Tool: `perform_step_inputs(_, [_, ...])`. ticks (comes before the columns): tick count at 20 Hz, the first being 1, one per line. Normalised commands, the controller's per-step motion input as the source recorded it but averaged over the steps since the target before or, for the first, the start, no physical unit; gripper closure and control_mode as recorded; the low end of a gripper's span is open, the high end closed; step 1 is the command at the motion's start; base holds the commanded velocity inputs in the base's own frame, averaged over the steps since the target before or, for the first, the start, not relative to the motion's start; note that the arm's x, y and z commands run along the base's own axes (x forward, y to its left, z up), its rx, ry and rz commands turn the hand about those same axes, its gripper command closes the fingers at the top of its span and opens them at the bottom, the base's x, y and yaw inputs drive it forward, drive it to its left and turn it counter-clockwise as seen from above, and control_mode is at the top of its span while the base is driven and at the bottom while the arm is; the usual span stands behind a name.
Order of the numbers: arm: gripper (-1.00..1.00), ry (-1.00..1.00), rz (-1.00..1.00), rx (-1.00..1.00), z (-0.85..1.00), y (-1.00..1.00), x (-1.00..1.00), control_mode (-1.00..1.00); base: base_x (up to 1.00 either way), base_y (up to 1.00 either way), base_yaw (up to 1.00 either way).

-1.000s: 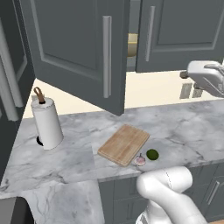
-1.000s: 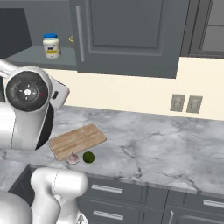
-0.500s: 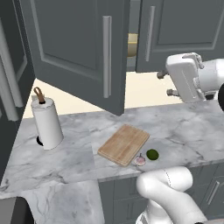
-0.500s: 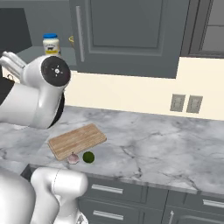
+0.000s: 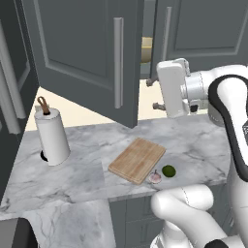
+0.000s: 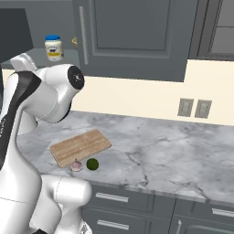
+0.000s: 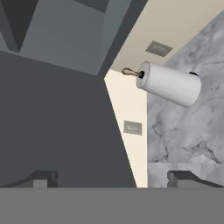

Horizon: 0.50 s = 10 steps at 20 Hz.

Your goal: Open the cabinet. Place the bowl and condiment on the counter. Then place the lime and garlic on the cutting board.

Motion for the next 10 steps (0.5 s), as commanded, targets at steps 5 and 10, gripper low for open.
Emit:
perform_step_inputs(5, [-1.00,0.20,0.14,0.20,-0.16,0.52,0.60,-1.00,0.00,0.00,0.00])
perform_step_inputs(10, [-1.00,0.21,0.15,0.17,-0.08,0.54,0.47,-1.00,0.00,0.00,0.00])
